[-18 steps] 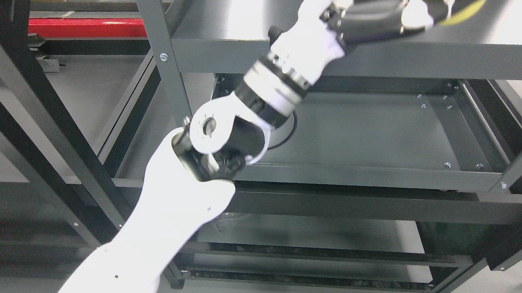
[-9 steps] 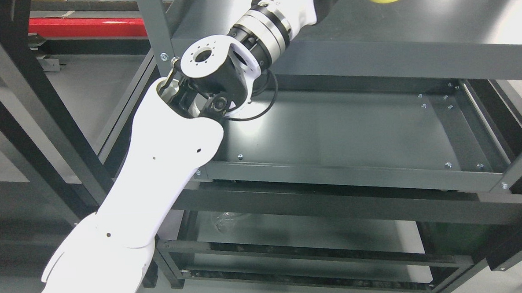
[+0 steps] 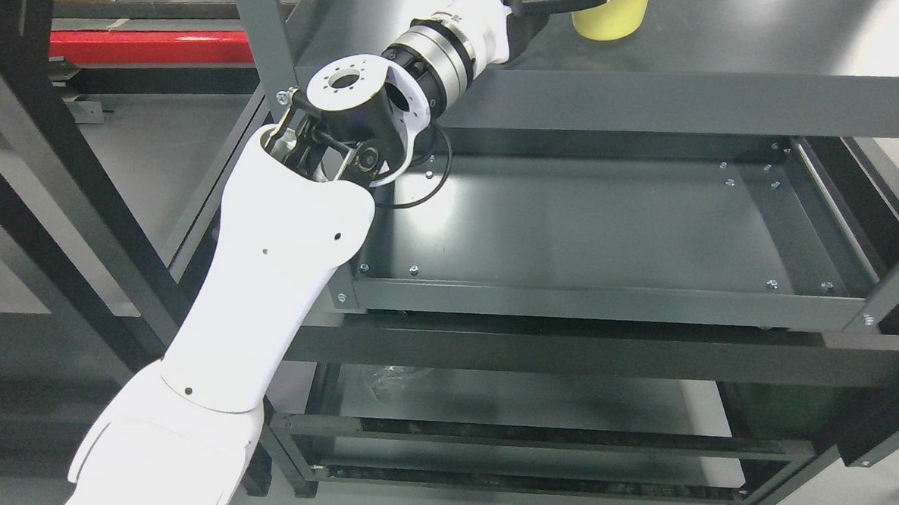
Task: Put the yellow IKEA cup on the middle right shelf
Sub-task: 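Open the left hand and release the cup on the shelf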
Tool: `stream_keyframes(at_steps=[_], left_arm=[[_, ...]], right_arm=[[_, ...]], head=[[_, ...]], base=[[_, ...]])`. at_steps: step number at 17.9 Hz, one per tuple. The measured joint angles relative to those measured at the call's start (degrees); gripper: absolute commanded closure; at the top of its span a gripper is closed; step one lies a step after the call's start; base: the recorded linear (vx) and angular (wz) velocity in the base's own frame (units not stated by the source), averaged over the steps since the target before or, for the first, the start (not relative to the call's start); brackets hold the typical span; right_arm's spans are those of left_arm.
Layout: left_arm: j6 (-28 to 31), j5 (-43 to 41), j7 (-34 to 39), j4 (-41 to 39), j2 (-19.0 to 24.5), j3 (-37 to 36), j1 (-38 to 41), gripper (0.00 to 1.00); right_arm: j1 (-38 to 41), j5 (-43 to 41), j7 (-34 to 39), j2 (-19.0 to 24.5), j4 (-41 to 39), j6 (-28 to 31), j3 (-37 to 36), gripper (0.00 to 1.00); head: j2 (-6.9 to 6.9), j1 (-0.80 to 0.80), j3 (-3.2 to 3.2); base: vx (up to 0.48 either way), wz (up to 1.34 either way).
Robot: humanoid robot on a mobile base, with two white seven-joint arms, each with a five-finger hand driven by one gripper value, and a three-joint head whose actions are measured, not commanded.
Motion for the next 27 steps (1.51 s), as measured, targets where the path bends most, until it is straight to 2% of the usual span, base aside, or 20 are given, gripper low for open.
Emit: stream_keyframes(at_steps=[2, 4, 10, 23, 25, 27], left_arm=[[0.1, -0.5, -0.1, 0.9, 0.0, 0.2, -0.1, 0.06], [0.1, -1.4, -0.1, 1.4, 0.0, 0.4, -0.1, 0.02], [0.2, -4.0, -0.1, 0.2, 0.0, 1.3, -0.1, 0.01], [1.1, -5.4, -0.3, -9.3, 0.0, 6.4, -0.6, 0.02], [1.3, -5.3, -3.6, -10.7, 0.0, 7.0, -0.6, 0.03], [1.4, -5.1, -10.8, -11.9, 0.0, 7.5, -0.5, 0.06]], right_arm=[[0.0, 0.0, 0.0, 0.0, 0.0, 0.0, 0.0, 0.01], [0.0, 0.0, 0.0, 0.0, 0.0, 0.0, 0.0, 0.01], [0.0, 0.0, 0.0, 0.0, 0.0, 0.0, 0.0, 0.01], [0.0, 0.0, 0.0, 0.0, 0.0, 0.0, 0.0, 0.01], [0.0, 0.0, 0.0, 0.0, 0.0, 0.0, 0.0, 0.01], [0.0, 0.0, 0.0, 0.0, 0.0, 0.0, 0.0, 0.01]], head=[[0.0, 0.0, 0.0], [0.0, 0.0, 0.0], [0.0, 0.0, 0.0], [0.0, 0.0, 0.0], [0.0, 0.0, 0.0], [-0.01, 0.0, 0.0]], base=[[0.0, 0.0], [0.0, 0.0], [0.0, 0.0], [0.0, 0.0], [0.0, 0.0], [0.0, 0.0]])
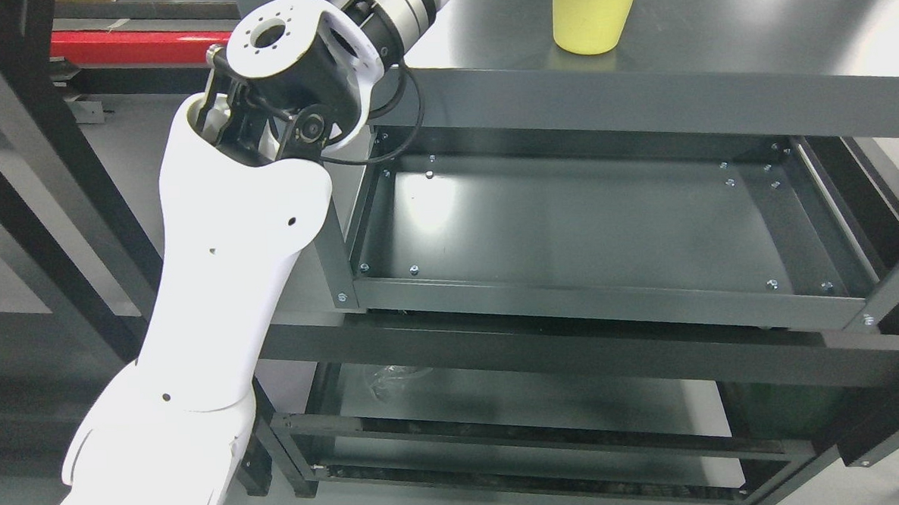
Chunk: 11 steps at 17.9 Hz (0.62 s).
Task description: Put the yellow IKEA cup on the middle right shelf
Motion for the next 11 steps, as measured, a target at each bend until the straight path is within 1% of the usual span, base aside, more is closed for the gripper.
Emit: stream_keyframes(at_steps=[2, 7, 10, 11], left_arm=[[0.2, 0.1, -8.8, -1.1, 0.0, 0.2, 0.4, 0.06], [2.8, 0.3, -32.7, -3.2, 0.0, -0.7, 2.4, 0.06], [3.0, 0.3, -42.9, -4.1, 0.0, -2.7, 6.4, 0.05], [3.0, 0.3, -44.6, -4.4, 0.0, -3.7, 7.8, 0.05]], right_arm=[[0.0, 0.0, 0.0, 0.0, 0.0, 0.0, 0.0, 0.01], [0.0, 0.0, 0.0, 0.0, 0.0, 0.2, 0.0, 0.01], [0.0, 0.0, 0.0, 0.0, 0.0, 0.1, 0.0, 0.01], [0.0, 0.0, 0.0, 0.0, 0.0, 0.1, 0.0, 0.01]], head=[[0.0, 0.0, 0.0], [0.0, 0.0, 0.0], [0.0, 0.0, 0.0], [0.0, 0.0, 0.0]], base=[[0.0, 0.0], [0.0, 0.0], [0.0, 0.0], [0.0, 0.0]])
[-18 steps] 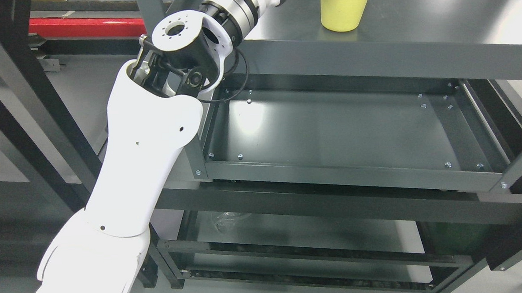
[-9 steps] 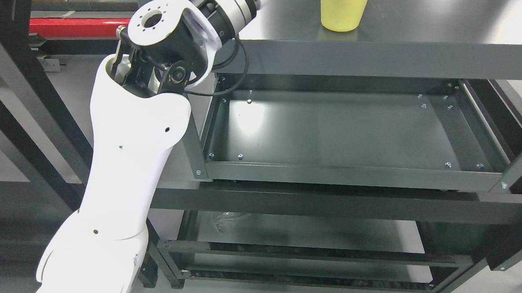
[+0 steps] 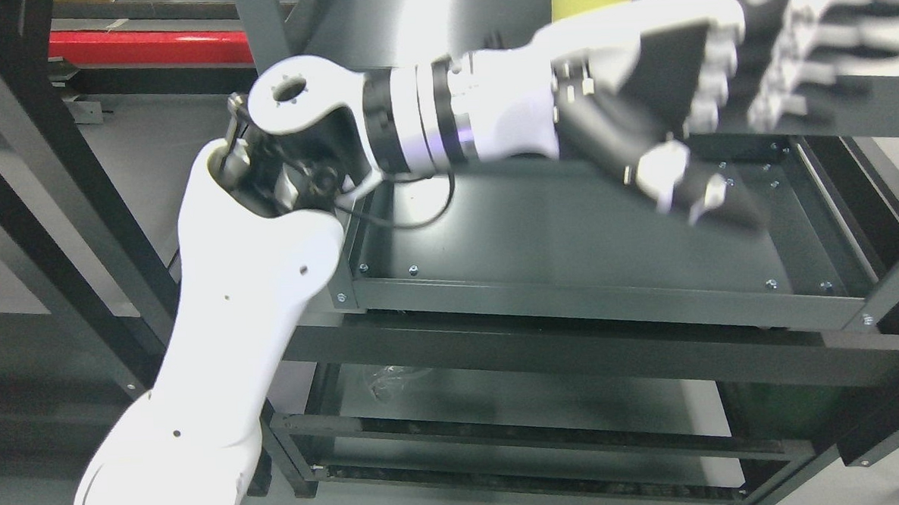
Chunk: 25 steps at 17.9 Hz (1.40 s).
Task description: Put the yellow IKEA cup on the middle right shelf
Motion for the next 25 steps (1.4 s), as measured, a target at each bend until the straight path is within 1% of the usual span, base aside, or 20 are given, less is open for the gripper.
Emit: stream_keyframes(at_steps=[3, 6, 8, 12, 15, 16, 18, 23, 25], left_arm=[[0.2, -0.1, -2.3, -0.7, 0.0, -3.4, 4.7, 0.02], [-0.3, -2.1, -1.6, -0.6, 0.0, -6.7, 9.8, 0.02], [-2.7, -5.5, 2.3, 0.3, 0.0, -7.3, 13.0, 0.01], [-13.2, -13.3, 17.5, 3.6, 0.0, -6.1, 19.0, 0.01], [-19.9, -17.1, 29.4, 5.4, 0.0, -4.2, 22.5, 0.01], [-21.7, -17.9, 32.0, 5.8, 0.0, -3.4, 23.7, 0.01], [-24.5, -19.5, 35.2, 6.0, 0.0, -1.7, 26.3, 0.01], [-27.2, -23.4, 38.7, 3.2, 0.0, 1.3, 32.6, 0.01], [-29.3, -25.9, 43.3, 2.0, 0.0, 2.0, 35.0, 0.01]], right_arm=[[0.0, 0.0, 0.0, 0.0, 0.0, -0.1, 0.0, 0.01], [0.0, 0.0, 0.0, 0.0, 0.0, -0.1, 0.0, 0.01], [0.0, 0.0, 0.0, 0.0, 0.0, -0.1, 0.0, 0.01], [0.0, 0.0, 0.0, 0.0, 0.0, -0.1, 0.0, 0.01], [0.0, 0.0, -0.2, 0.0, 0.0, -0.1, 0.0, 0.0], [0.0, 0.0, -0.3, 0.0, 0.0, -0.1, 0.0, 0.01], [0.0, 0.0, -0.3, 0.0, 0.0, -0.1, 0.0, 0.01], [0.0, 0.0, 0.0, 0.0, 0.0, -0.1, 0.0, 0.01], [0.0, 0.0, 0.0, 0.0, 0.0, -0.1, 0.0, 0.01]], head=[[0.0, 0.0, 0.0], [0.0, 0.0, 0.0], [0.0, 0.0, 0.0], [0.0, 0.0, 0.0], [0.0, 0.0, 0.0], [0.0, 0.0, 0.0], [0.0, 0.0, 0.0], [0.0, 0.0, 0.0], [0.0, 0.0, 0.0]], base=[[0.0, 0.0], [0.0, 0.0], [0.0, 0.0], [0.0, 0.0], [0.0, 0.0], [0.0, 0.0], [0.0, 0.0], [0.0, 0.0], [0.0, 0.0]])
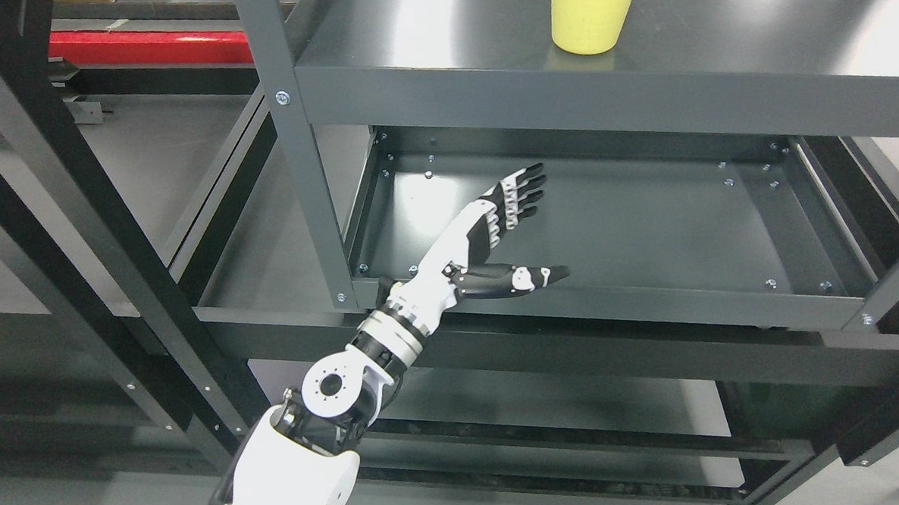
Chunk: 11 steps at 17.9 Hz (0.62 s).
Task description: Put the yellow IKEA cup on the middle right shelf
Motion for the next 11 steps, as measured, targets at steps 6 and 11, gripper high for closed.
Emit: stream_keyframes(at_steps=[6, 11], left_arm=[[-4.6, -4.9, 10.3, -2.9, 0.0, 1.3, 6.1, 0.01], [-4.2, -6.1, 6.9, -4.3, 0.0, 2.8, 8.4, 0.01]], right_arm=[[0.0, 0.0, 0.0, 0.0, 0.0, 0.0, 0.0, 0.01], [0.0, 0.0, 0.0, 0.0, 0.0, 0.0, 0.0, 0.01]], head=[[0.0, 0.0, 0.0], [0.0, 0.0, 0.0]], base=[[0.0, 0.0], [0.0, 0.0]])
